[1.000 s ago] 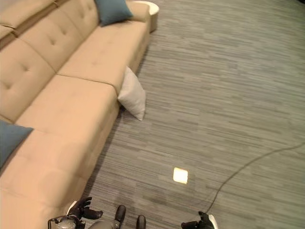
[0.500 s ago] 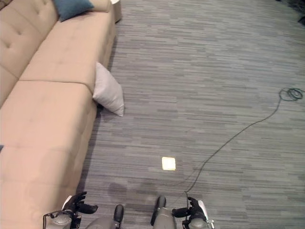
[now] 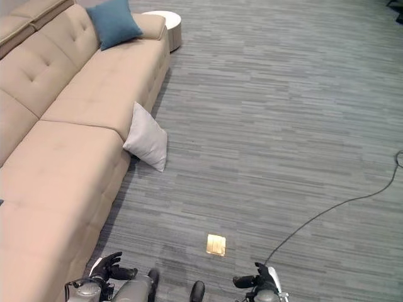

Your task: Pick up all the scattered cushions and arrange them neatly on the sofa.

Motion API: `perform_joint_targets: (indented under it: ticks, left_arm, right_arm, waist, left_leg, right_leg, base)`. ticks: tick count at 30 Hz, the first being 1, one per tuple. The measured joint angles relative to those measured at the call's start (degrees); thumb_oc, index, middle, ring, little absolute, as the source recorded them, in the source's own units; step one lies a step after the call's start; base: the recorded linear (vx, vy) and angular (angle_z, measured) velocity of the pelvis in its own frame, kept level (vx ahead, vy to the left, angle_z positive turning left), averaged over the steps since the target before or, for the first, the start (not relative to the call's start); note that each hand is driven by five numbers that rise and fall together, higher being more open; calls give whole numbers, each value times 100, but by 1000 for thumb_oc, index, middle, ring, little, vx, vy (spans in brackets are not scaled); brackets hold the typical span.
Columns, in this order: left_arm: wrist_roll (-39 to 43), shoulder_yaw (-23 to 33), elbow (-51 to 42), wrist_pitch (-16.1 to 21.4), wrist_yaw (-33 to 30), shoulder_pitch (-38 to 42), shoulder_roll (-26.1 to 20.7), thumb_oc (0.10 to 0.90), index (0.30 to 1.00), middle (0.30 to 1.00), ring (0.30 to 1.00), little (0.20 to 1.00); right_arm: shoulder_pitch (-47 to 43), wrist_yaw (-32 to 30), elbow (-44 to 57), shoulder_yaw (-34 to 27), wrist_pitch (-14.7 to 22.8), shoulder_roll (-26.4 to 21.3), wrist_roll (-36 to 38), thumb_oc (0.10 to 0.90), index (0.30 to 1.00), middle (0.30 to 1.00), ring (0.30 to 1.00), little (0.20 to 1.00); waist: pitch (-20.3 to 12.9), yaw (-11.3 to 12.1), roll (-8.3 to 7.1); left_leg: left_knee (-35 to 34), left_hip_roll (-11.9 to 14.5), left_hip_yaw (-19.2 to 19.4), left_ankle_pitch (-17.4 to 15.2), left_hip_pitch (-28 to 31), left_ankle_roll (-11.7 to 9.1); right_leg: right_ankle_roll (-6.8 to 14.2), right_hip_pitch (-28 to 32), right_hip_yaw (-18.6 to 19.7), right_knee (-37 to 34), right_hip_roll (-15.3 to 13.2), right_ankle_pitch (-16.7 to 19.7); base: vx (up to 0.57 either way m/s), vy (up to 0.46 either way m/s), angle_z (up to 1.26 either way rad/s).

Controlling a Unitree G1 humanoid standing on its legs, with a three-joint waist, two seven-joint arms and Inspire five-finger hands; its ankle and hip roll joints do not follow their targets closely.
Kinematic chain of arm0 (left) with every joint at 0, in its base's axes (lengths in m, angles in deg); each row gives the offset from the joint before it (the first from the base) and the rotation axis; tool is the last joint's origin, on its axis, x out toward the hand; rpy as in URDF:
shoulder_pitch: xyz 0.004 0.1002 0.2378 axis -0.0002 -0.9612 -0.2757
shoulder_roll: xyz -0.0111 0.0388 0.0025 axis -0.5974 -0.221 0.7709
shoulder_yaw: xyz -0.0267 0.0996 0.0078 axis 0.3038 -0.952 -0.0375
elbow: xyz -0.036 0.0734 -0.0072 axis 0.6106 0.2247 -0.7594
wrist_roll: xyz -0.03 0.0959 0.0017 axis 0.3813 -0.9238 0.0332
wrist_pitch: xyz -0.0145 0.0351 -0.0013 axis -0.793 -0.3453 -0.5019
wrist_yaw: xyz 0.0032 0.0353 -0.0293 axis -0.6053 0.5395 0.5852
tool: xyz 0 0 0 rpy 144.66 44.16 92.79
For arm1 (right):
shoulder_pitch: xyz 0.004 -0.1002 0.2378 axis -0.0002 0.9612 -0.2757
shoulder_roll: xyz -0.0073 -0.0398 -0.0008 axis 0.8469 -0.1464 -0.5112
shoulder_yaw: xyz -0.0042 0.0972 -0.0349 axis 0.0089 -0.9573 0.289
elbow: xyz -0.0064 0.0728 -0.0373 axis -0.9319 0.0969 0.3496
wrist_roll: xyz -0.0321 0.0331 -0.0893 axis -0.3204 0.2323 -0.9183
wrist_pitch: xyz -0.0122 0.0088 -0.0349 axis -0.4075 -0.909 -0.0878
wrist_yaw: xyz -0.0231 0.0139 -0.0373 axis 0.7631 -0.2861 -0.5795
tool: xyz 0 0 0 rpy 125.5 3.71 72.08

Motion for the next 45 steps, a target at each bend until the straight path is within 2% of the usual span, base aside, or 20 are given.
perform_joint_targets:
  ticks: [3,6,10,11,13,14,16,19,21,24,28,30,31,33,35,37,40,41,42,45]
  left_arm:
    - [4,78,15,42,-9,46,-15,800,900,900,900,900]
    - [-58,199,166,-53,-12,-285,-96,800,900,900,900,900]
    - [-161,-57,208,-181,7,-157,-315,800,900,900,900,900]
    - [-178,-222,33,-147,2,-60,-390,800,900,900,900,900]
    - [-181,-225,-9,-114,0,-26,-405,800,900,900,900,900]
    - [-208,-215,-50,-93,-14,38,-418,800,900,900,900,900]
    - [-216,-213,24,-112,-10,3,-374,800,900,900,900,900]
    - [-219,-174,268,-127,-10,-14,-359,800,900,900,900,900]
    - [-220,-183,280,-158,-10,-83,-354,800,900,900,900,900]
    - [-238,-199,357,-170,-17,-394,-174,800,900,900,900,900]
    - [-324,-62,287,-161,29,-459,-31,800,900,900,900,900]
    - [-317,26,170,-133,11,-266,5,800,900,900,900,900]
    - [-318,1,106,-106,12,-133,6,800,900,900,900,900]
    - [-252,10,85,-104,38,-3,-96,800,900,900,900,900]
    - [-218,9,14,-49,31,19,-155,800,900,900,900,900]
    - [-218,0,12,-51,33,12,-137,800,900,900,900,900]
    - [-193,9,-5,-35,28,-8,-11,800,900,900,900,900]
    - [-212,-53,17,-28,31,-97,81,800,900,900,900,900]
    - [-211,-42,72,-43,27,-114,68,800,900,900,900,900]
    - [-216,31,146,-61,31,-107,-138,800,900,900,900,900]
  right_arm:
    - [140,1,-59,-11,-26,16,14,800,900,900,900,900]
    - [277,17,-122,52,-49,69,-34,800,900,900,900,900]
    - [287,51,62,51,-61,180,-71,800,900,900,900,900]
    - [248,56,57,51,-79,200,-75,800,900,900,900,900]
    - [201,60,52,54,-85,224,-82,800,900,900,900,900]
    - [45,69,238,97,22,244,-107,800,900,900,900,900]
    - [28,92,289,110,30,226,-109,800,900,900,900,900]
    - [51,147,274,95,9,248,-109,800,900,900,900,900]
    - [160,162,198,90,-22,248,-109,800,900,900,900,900]
    - [486,175,-44,84,-135,217,-109,800,900,900,900,900]
    - [464,163,60,91,-113,162,-82,800,900,900,900,900]
    - [335,148,254,26,-39,83,-26,800,900,900,900,900]
    - [178,146,173,-12,-6,90,-22,800,900,900,900,900]
    - [58,143,172,6,7,185,6,800,900,900,900,900]
    - [-45,135,194,18,35,182,16,800,900,900,900,900]
    - [-68,94,183,21,72,141,16,800,900,900,900,900]
    - [73,88,160,78,25,81,16,800,900,900,900,900]
    - [232,96,154,94,14,18,15,800,900,900,900,900]
    - [284,106,133,100,11,76,15,800,900,900,900,900]
    - [369,128,-36,101,-2,234,-13,800,900,900,900,900]
  waist:
    - [99,206,20]
    - [-31,190,-104]
    - [-94,-59,-198]
    - [-90,-67,-185]
    - [-89,-42,-184]
    - [-28,-57,-49]
    - [-49,-190,33]
    - [-75,-326,8]
    - [-65,-377,-12]
    - [-205,-502,71]
    - [-359,-370,92]
    - [-327,-346,33]
    - [-274,-233,-10]
    - [-125,-108,-271]
    - [-54,-80,-323]
    - [-31,-116,-200]
    - [-15,-71,73]
    - [-80,13,327]
    - [-84,15,249]
    - [-109,49,-94]
  left_leg:
    - [-528,-47,98,443,-132,-22]
    - [-338,-103,155,639,246,684]
    - [-506,-340,41,377,920,1060]
    - [-501,-454,45,246,1160,1132]
    - [-501,-461,34,219,1237,1090]
    - [-427,-458,-77,-367,1726,1279]
    - [-476,-458,-100,-586,1956,1095]
    - [-581,-464,-288,-894,2287,989]
    - [-606,-458,-276,-906,2508,1016]
    - [-527,-287,-531,-1163,3157,631]
    - [1664,-127,-530,-1115,2350,199]
    - [3237,23,-461,-655,1464,-220]
    - [4178,200,-88,-660,950,-93]
    - [3905,205,98,-893,685,229]
    - [2452,169,99,-877,413,210]
    - [779,156,157,-575,198,37]
    - [158,153,157,12,52,-32]
    - [-115,227,18,651,308,157]
    - [-203,129,109,634,469,467]
    - [-397,-243,171,494,849,713]
  right_leg:
    - [83,424,91,4,157,-386]
    - [482,755,338,411,43,-790]
    - [1244,-1206,525,4935,-775,-998]
    - [1422,-1672,680,5347,-945,-918]
    - [1430,-1768,690,5276,-939,-923]
    - [1156,-2145,381,4486,-965,-1035]
    - [1040,-2352,213,3832,-895,-931]
    - [1023,-2541,240,1805,-634,-234]
    - [880,-2570,155,1446,-586,139]
    - [173,-2169,176,1469,-426,863]
    - [-157,-1260,177,626,-99,793]
    - [-329,-1104,169,476,-20,551]
    - [-348,-925,188,299,19,536]
    - [-339,-520,227,90,-75,497]
    - [-241,-201,168,36,-143,334]
    - [-33,0,103,41,-161,210]
    - [221,242,117,47,-88,-12]
    - [433,454,259,50,25,-175]
    - [557,523,327,82,-58,-257]
    - [901,562,300,519,-497,-601]
  base:
    - [458,112,-26]
    - [292,148,-49]
    - [171,132,12]
    - [331,117,74]
    - [477,55,18]
    - [438,-64,3]
    - [476,-134,12]
    - [335,-134,23]
    - [279,-150,42]
    - [314,-218,43]
    - [131,-198,3]
    - [146,-169,20]
    - [182,-88,8]
    - [210,-47,-3]
    - [185,-4,-5]
    - [157,16,-1]
    - [176,38,-13]
    - [194,35,-43]
    - [260,57,-37]
    - [159,86,-5]
